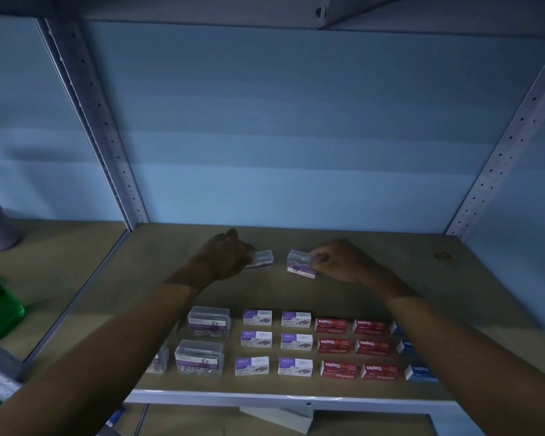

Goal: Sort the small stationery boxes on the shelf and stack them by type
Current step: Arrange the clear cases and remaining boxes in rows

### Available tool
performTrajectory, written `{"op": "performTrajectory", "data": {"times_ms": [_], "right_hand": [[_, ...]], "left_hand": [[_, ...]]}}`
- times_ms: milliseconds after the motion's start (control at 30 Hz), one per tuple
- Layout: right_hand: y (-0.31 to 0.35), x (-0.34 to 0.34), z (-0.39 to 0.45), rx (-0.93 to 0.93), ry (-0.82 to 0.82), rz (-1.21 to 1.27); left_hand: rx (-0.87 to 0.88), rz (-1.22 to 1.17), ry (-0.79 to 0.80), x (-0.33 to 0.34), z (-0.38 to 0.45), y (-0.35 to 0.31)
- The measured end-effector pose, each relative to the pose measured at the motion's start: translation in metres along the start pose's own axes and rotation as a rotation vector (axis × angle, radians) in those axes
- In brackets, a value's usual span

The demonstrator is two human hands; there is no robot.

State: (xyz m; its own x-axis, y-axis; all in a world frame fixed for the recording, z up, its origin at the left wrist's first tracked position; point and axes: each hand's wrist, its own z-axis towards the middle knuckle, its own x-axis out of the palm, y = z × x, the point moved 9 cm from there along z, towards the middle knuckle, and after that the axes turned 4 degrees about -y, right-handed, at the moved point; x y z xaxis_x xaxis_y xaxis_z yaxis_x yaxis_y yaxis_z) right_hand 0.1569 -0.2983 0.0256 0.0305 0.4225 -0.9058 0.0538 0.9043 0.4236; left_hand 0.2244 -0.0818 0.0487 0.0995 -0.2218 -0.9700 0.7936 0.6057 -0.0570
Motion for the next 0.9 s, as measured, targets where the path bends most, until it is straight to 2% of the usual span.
{"op": "performTrajectory", "data": {"times_ms": [433,533,667,900], "right_hand": [[0.005,0.006,-0.008,-0.055,0.09,0.029],[0.004,0.011,-0.009,-0.051,0.042,0.043],[-0.003,0.015,-0.007,-0.002,0.019,0.176],[0.004,-0.009,0.004,-0.021,-0.091,0.38]], "left_hand": [[0.032,-0.022,0.025,0.012,-0.007,0.004],[0.003,-0.048,0.011,0.009,-0.009,0.004],[0.015,-0.033,0.009,0.008,-0.01,0.002],[0.004,-0.061,-0.025,0.011,-0.008,0.005]]}}
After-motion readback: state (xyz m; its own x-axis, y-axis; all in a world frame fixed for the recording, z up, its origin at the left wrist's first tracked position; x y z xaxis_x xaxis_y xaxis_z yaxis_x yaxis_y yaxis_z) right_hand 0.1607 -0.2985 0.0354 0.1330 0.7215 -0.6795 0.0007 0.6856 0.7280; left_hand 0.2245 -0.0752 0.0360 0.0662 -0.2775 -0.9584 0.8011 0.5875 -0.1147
